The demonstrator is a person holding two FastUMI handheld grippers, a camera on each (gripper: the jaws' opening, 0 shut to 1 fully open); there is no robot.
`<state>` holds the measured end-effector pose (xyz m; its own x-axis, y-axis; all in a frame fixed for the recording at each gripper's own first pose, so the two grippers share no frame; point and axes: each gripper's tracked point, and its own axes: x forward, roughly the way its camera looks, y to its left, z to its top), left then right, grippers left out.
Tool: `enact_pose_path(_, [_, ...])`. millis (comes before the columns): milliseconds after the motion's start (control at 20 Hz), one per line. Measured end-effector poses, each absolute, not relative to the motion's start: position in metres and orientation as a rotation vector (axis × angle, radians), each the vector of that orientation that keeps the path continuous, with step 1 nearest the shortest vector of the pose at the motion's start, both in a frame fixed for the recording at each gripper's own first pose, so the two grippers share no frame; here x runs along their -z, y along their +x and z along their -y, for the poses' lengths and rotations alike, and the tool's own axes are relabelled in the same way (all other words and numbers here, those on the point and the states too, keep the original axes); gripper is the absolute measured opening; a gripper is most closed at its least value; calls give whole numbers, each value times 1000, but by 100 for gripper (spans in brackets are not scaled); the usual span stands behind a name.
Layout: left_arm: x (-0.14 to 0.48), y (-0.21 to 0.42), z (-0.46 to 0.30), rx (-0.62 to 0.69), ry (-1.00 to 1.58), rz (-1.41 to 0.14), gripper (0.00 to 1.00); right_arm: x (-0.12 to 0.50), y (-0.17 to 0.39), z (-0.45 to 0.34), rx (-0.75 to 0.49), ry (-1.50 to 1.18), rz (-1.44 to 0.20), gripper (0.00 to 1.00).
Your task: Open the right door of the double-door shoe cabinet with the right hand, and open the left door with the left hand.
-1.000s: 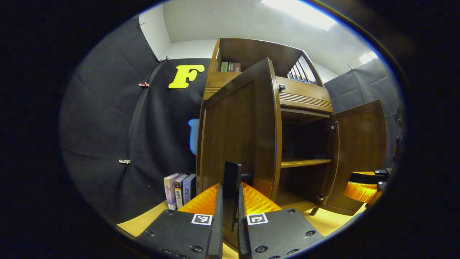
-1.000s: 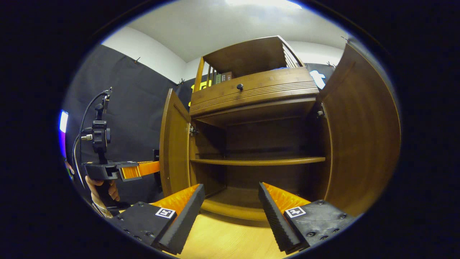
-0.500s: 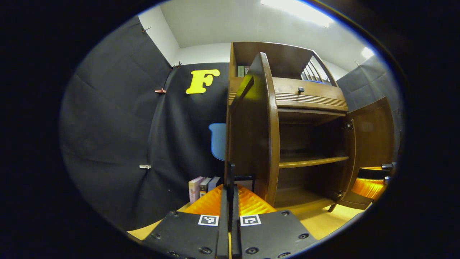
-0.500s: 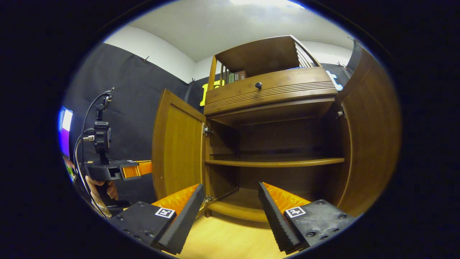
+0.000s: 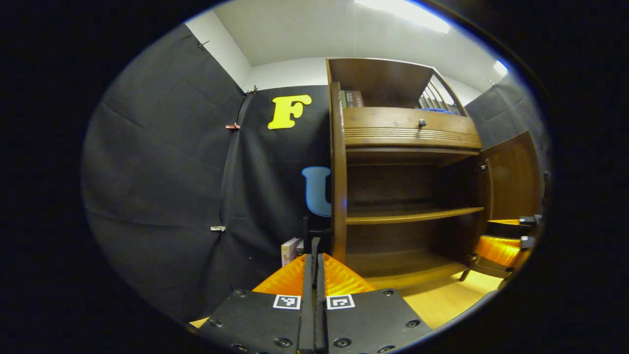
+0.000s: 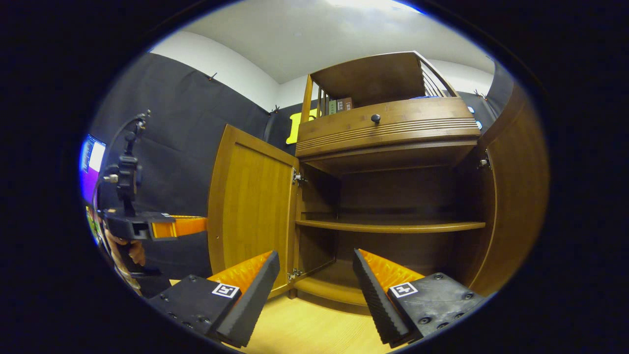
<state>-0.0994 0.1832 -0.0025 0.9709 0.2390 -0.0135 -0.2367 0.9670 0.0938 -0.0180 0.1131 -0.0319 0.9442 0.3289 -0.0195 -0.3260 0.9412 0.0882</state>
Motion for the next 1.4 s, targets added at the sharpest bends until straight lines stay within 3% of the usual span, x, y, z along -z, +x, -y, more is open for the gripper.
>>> enact_pose_path(100, [-8, -107, -167, -210, 129, -15, 7, 29, -20, -112, -321, 82, -25, 95])
enact_pose_path(250, [-12, -105, -131, -119, 117, -22, 3, 27, -28, -105, -298, 95, -25, 95])
enact_pose_path(400, [-13, -93, -99, -53, 96, -19, 7, 23, -34, -80, -223, 65, -31, 95])
enact_pose_path(500, [-10, -79, -76, -8, 62, -22, 3, 22, -38, -60, -167, 37, -41, 94])
enact_pose_path(850, [4, -43, -22, 83, 41, -17, 5, 27, -49, -4, -33, -25, -84, 95])
enact_pose_path(900, [6, -38, -18, 90, 43, -18, 12, 29, -49, 1, -23, -23, -87, 95])
enact_pose_path(1200, [20, -17, -16, 53, 101, -39, 86, 29, -36, 17, 6, 7, -88, 95])
enact_pose_path(1400, [29, -5, -14, 57, 82, -68, 89, 28, -27, 17, -3, 2, -89, 95])
